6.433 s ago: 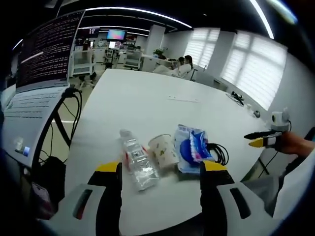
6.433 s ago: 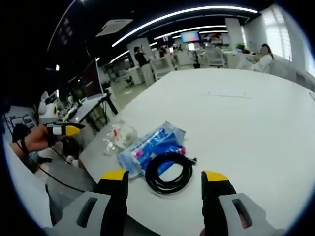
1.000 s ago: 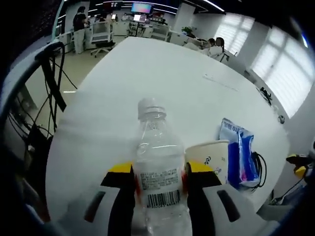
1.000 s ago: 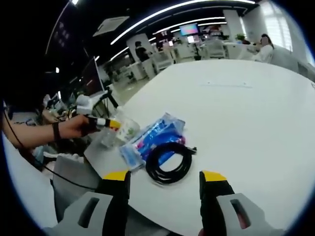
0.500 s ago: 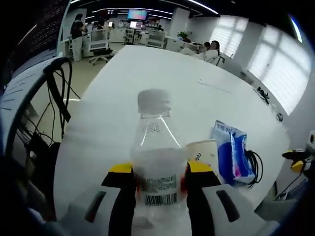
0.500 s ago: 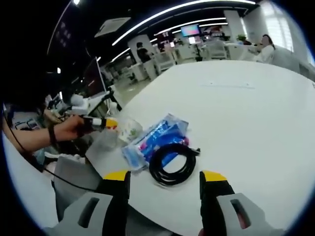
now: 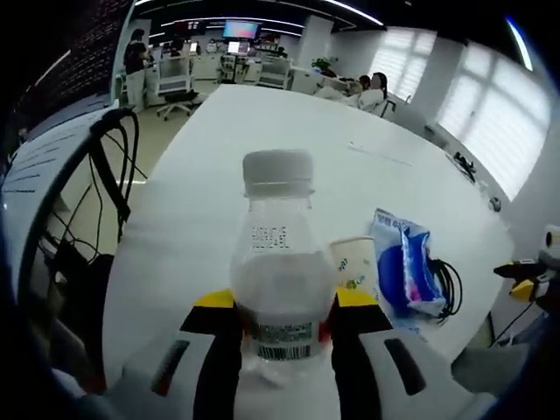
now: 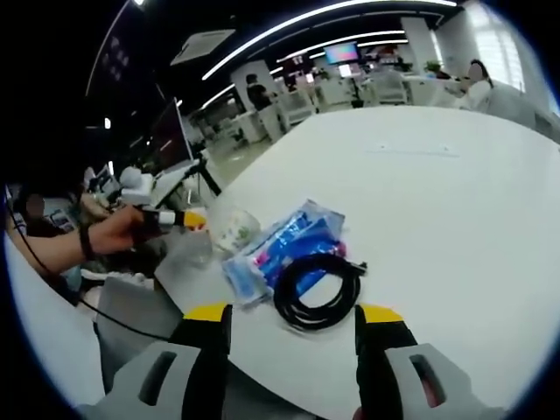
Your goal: Arrange the tabletop items into an orderly group along one side of the table until the central work area is clear of visible clutter.
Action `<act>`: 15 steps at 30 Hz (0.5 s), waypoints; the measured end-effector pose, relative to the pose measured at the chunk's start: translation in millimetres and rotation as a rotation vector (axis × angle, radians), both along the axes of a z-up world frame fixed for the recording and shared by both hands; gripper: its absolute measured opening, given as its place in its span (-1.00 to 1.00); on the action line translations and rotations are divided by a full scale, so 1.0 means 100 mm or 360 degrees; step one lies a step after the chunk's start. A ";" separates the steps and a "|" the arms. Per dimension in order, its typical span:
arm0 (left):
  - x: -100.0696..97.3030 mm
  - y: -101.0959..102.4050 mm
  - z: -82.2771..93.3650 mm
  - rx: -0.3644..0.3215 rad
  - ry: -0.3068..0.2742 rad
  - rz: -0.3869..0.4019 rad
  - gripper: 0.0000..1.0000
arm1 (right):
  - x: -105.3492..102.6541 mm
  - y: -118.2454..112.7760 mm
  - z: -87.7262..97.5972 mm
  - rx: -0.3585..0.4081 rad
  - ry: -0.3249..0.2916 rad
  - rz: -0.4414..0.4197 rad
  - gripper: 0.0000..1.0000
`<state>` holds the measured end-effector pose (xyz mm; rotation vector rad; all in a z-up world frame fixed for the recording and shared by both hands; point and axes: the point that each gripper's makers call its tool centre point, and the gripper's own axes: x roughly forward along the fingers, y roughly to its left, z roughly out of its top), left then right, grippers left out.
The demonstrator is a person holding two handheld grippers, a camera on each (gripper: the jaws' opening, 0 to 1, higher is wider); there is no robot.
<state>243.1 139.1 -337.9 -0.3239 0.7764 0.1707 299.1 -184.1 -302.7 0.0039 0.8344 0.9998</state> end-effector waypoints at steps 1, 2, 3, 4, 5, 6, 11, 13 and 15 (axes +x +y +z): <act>-0.01 0.01 0.00 0.0001 -0.0002 0.0000 -0.24 | -0.01 0.01 0.00 0.0000 0.0000 0.0001 0.15; 0.00 0.00 -0.01 0.0000 -0.0002 0.0002 -0.24 | -0.01 0.01 0.01 0.0000 -0.0001 0.0002 0.15; -0.02 -0.01 0.00 0.0003 -0.0002 0.0003 -0.24 | -0.01 0.02 0.01 0.0001 -0.0002 0.0003 0.15; -0.04 -0.03 0.01 0.0005 -0.0003 0.0002 -0.24 | -0.01 0.02 0.01 0.0006 -0.0003 0.0001 0.15; -0.05 -0.03 0.01 0.0004 -0.0003 -0.0001 -0.24 | -0.01 0.02 0.01 0.0008 -0.0002 -0.0001 0.15; -0.05 -0.02 -0.01 0.0004 -0.0002 -0.0002 -0.24 | -0.01 0.03 0.01 0.0009 0.0000 0.0000 0.15; -0.08 0.05 -0.02 0.0012 -0.0010 0.0000 -0.24 | -0.01 0.02 0.02 -0.0003 -0.0012 0.0016 0.15; -0.10 0.09 -0.02 0.0013 -0.0014 0.0008 -0.24 | 0.00 0.02 0.03 0.0007 -0.0013 0.0004 0.15; -0.11 0.10 -0.03 0.0015 -0.0016 0.0009 -0.24 | -0.02 0.02 0.04 0.0006 -0.0012 -0.0003 0.15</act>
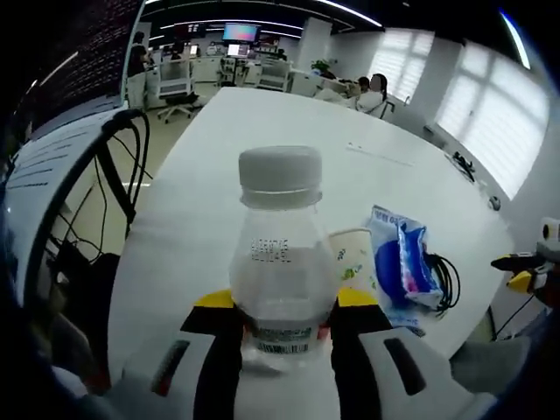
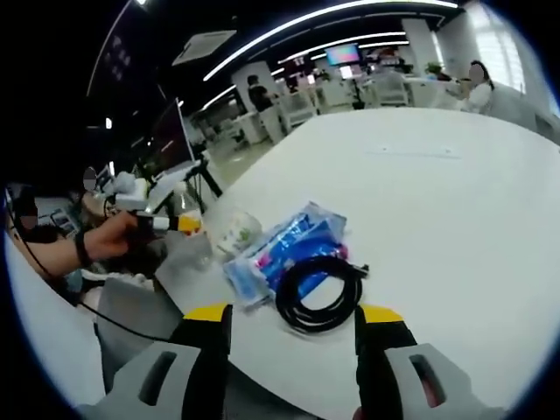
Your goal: Arrange the tabletop items into an orderly group along one side of the table until the central work area is clear of visible clutter.
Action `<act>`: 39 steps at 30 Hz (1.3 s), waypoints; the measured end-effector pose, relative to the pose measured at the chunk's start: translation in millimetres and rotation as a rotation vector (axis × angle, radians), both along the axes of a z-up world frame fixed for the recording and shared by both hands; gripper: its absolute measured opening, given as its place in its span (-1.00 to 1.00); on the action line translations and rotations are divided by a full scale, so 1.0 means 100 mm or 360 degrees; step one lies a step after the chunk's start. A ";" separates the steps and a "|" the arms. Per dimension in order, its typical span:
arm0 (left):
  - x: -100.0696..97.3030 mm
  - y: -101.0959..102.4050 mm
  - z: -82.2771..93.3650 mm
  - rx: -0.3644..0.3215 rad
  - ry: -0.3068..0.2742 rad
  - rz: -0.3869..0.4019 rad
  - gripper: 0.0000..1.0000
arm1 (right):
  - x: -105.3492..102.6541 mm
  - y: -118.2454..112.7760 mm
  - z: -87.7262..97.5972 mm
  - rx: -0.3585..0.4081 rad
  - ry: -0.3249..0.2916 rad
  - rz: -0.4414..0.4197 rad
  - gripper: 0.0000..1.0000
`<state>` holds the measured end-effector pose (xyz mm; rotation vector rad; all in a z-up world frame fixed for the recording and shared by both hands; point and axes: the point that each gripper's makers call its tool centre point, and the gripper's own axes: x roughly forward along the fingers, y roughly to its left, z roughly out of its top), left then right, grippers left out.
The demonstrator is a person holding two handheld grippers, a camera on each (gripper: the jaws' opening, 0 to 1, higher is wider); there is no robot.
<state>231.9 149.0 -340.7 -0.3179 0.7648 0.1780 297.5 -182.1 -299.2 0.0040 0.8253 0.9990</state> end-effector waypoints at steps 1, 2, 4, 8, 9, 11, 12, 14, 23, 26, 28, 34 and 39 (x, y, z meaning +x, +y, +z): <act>0.00 0.01 0.00 0.0002 -0.0002 -0.0001 -0.24 | 0.00 0.00 0.00 -0.0003 -0.0001 0.0000 0.15; 0.00 0.01 0.00 0.0005 -0.0002 0.0000 -0.24 | -0.01 -0.01 -0.01 -0.0005 0.0000 -0.0001 0.15; 0.00 0.01 0.00 0.0012 -0.0005 -0.0002 -0.24 | -0.01 -0.02 -0.02 -0.0010 0.0004 -0.0002 0.15; 0.01 0.03 0.01 0.0022 -0.0019 0.0003 -0.24 | -0.02 -0.03 -0.03 -0.0011 0.0010 -0.0007 0.15; 0.00 0.03 0.01 0.0025 -0.0022 0.0002 -0.24 | -0.02 -0.03 -0.04 -0.0012 0.0011 -0.0008 0.15; -0.01 0.01 0.02 0.0033 -0.0028 -0.0007 -0.24 | -0.02 -0.02 -0.04 -0.0009 0.0013 -0.0004 0.15; -0.02 0.00 0.03 0.0054 -0.0038 -0.0019 -0.24 | -0.02 -0.01 -0.04 -0.0008 0.0014 -0.0003 0.15; -0.02 -0.02 0.04 0.0099 -0.0059 -0.0052 -0.23 | -0.04 0.00 -0.04 -0.0009 0.0015 -0.0001 0.15; -0.07 -0.10 0.06 0.0142 -0.0170 -0.0067 -0.23 | -0.07 0.04 -0.07 -0.0005 0.0024 0.0019 0.15; -0.15 -0.14 0.05 0.0148 -0.0172 -0.0067 -0.23 | -0.08 0.04 -0.07 -0.0009 0.0024 0.0026 0.15; -0.15 -0.13 0.06 0.0157 -0.0222 -0.0046 -0.23 | -0.09 0.04 -0.07 -0.0008 0.0025 0.0028 0.15; -0.24 -0.24 0.02 0.0211 -0.0178 -0.0113 -0.22 | -0.09 0.05 -0.09 -0.0010 0.0033 0.0028 0.15; -0.32 -0.31 0.01 0.0243 -0.0158 -0.0144 -0.22 | -0.08 0.05 -0.08 -0.0006 0.0028 0.0034 0.15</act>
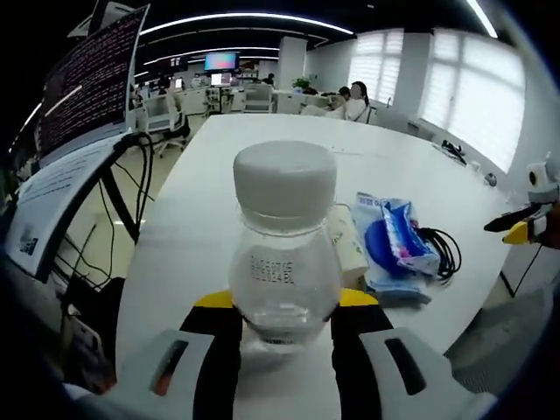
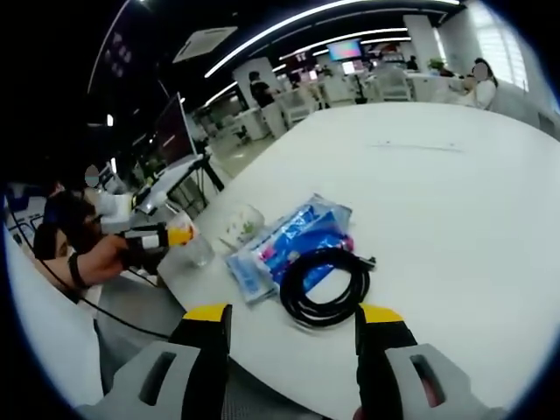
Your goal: Arrange the tabletop items into an orderly group along one side of the table until the central work area is clear of visible clutter.
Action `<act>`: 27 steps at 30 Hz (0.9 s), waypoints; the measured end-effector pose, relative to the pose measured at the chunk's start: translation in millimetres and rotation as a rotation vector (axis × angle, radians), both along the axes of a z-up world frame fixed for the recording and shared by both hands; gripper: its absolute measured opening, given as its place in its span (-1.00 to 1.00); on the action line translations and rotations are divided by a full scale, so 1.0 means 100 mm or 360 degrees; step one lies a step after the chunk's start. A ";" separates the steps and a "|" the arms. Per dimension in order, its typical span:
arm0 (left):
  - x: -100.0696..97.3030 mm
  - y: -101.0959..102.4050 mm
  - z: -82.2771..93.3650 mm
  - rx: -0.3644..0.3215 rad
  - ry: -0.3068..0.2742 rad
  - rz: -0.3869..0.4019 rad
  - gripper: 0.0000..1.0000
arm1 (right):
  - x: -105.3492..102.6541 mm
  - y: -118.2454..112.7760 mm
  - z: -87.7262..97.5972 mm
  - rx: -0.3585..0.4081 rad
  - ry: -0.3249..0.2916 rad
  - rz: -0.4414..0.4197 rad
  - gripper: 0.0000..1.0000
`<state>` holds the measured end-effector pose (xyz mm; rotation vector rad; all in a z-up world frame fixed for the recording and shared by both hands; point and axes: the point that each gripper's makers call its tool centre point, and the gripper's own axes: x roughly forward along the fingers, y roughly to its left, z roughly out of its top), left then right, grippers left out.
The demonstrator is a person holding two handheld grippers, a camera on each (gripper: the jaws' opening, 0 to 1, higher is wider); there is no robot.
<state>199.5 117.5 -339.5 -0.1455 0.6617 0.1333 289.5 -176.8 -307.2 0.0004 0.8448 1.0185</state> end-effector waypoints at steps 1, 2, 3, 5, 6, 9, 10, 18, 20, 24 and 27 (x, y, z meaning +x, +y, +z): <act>-0.02 0.00 -0.01 0.0017 0.0011 -0.0020 -0.22 | 0.01 0.00 0.00 0.0001 -0.0003 -0.0003 0.15; -0.03 0.01 -0.02 0.0025 0.0017 -0.0025 -0.22 | 0.01 0.00 0.00 0.0002 -0.0004 -0.0004 0.15; -0.04 0.00 -0.01 0.0028 0.0021 -0.0028 -0.22 | 0.02 -0.01 0.00 0.0003 -0.0004 -0.0009 0.15; -0.04 0.00 -0.02 0.0037 0.0026 -0.0038 -0.22 | 0.02 -0.01 -0.01 0.0005 -0.0004 -0.0013 0.15; -0.04 0.00 -0.03 0.0042 0.0031 -0.0044 -0.22 | 0.02 -0.01 -0.02 0.0009 -0.0002 -0.0018 0.15; -0.04 -0.04 -0.05 0.0078 0.0052 -0.0089 -0.21 | 0.02 -0.03 -0.07 0.0003 0.0008 -0.0017 0.15; -0.04 -0.05 -0.05 0.0081 0.0052 -0.0093 -0.21 | 0.02 -0.03 -0.07 0.0003 0.0009 -0.0016 0.15; -0.06 -0.06 -0.07 0.0063 0.0068 -0.0083 -0.21 | 0.03 0.02 -0.04 0.0016 0.0004 -0.0007 0.16; -0.07 -0.06 -0.07 0.0047 0.0073 -0.0072 -0.21 | 0.04 0.02 -0.04 0.0018 0.0002 -0.0009 0.15; -0.05 -0.06 -0.09 -0.0014 0.0065 -0.0047 -0.20 | 0.05 0.04 -0.05 0.0021 0.0006 -0.0002 0.15; -0.05 -0.05 -0.10 -0.0030 0.0054 -0.0027 -0.20 | 0.05 0.04 -0.04 0.0025 0.0000 0.0009 0.15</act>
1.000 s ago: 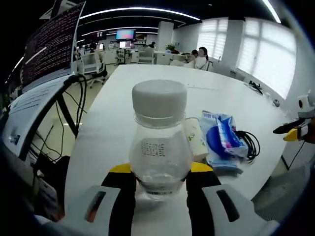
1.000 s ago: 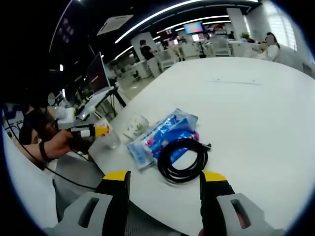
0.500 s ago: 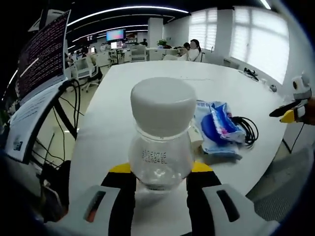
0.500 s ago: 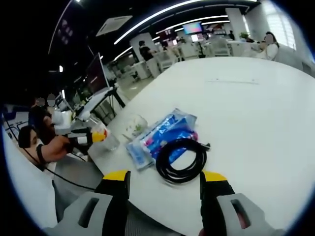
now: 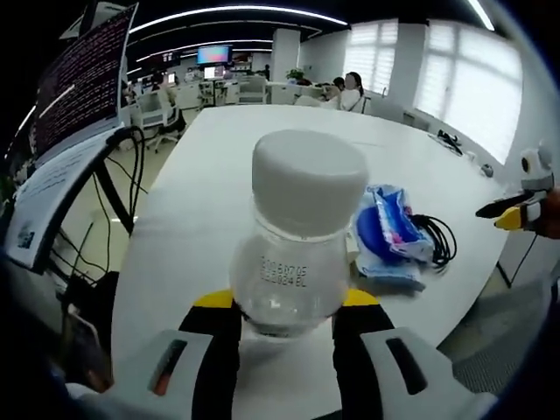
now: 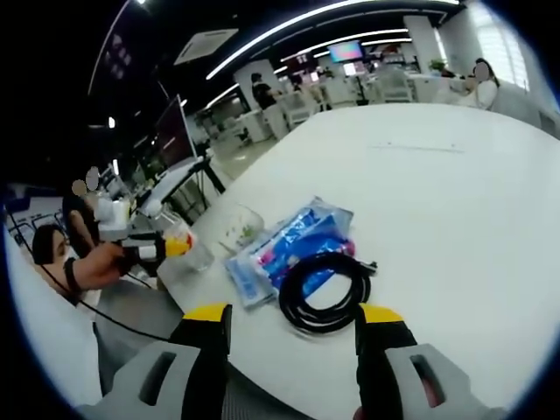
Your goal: Arrange the tabletop items into an orderly group along one side of the table until the central work area is clear of visible clutter.
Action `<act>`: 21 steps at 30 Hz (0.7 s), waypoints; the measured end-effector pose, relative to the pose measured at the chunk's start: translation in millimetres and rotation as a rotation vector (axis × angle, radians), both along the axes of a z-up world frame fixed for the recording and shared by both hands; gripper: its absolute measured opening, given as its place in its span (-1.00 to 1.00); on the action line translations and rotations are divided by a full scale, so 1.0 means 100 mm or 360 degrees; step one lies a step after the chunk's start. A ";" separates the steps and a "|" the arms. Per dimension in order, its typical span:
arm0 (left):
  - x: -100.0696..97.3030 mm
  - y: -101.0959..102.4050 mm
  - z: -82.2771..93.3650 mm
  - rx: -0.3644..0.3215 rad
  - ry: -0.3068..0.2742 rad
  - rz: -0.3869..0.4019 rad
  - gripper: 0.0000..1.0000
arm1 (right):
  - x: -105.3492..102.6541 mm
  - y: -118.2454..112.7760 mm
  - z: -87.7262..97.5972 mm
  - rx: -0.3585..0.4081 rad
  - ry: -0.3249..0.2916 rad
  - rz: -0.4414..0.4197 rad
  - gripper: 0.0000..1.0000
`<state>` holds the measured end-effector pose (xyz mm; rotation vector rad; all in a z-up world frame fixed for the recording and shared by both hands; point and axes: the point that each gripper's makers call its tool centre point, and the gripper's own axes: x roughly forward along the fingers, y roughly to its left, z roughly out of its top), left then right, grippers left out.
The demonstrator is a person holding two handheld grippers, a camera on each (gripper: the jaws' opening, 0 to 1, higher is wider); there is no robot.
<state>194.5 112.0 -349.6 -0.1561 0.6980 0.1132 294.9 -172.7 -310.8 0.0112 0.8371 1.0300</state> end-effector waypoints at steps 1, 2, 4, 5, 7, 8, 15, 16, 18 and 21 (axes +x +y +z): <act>0.00 0.00 0.00 -0.0004 -0.0003 0.0005 -0.20 | 0.00 0.00 0.00 0.0001 -0.0001 -0.0002 0.16; 0.00 -0.01 0.00 -0.0014 -0.0005 0.0017 -0.20 | 0.00 0.00 0.00 0.0002 0.0000 -0.0007 0.15; 0.00 -0.01 0.00 -0.0018 -0.0007 0.0023 -0.19 | 0.01 -0.01 0.00 0.0003 0.0001 -0.0012 0.15; -0.01 -0.02 0.01 -0.0021 -0.0008 0.0028 -0.19 | 0.00 -0.01 -0.01 0.0002 0.0003 -0.0016 0.15; -0.01 -0.02 0.00 -0.0033 -0.0007 0.0040 -0.19 | -0.02 -0.02 -0.01 0.0000 0.0005 -0.0017 0.15; -0.01 -0.02 0.00 -0.0041 -0.0008 0.0048 -0.19 | -0.02 -0.02 -0.01 0.0000 0.0005 -0.0017 0.15; -0.02 -0.05 0.05 -0.0106 -0.0028 0.0133 -0.14 | -0.02 -0.04 -0.02 0.0002 0.0006 -0.0023 0.16; -0.04 -0.07 0.09 -0.0114 -0.0032 0.0151 -0.13 | -0.01 -0.03 -0.01 0.0004 0.0005 -0.0022 0.16; -0.03 -0.09 0.14 -0.0127 -0.0046 0.0183 -0.09 | -0.01 -0.04 -0.02 0.0004 0.0005 -0.0022 0.16; -0.02 -0.09 0.20 -0.0137 -0.0057 0.0241 -0.08 | -0.01 -0.04 -0.02 0.0005 0.0004 -0.0018 0.16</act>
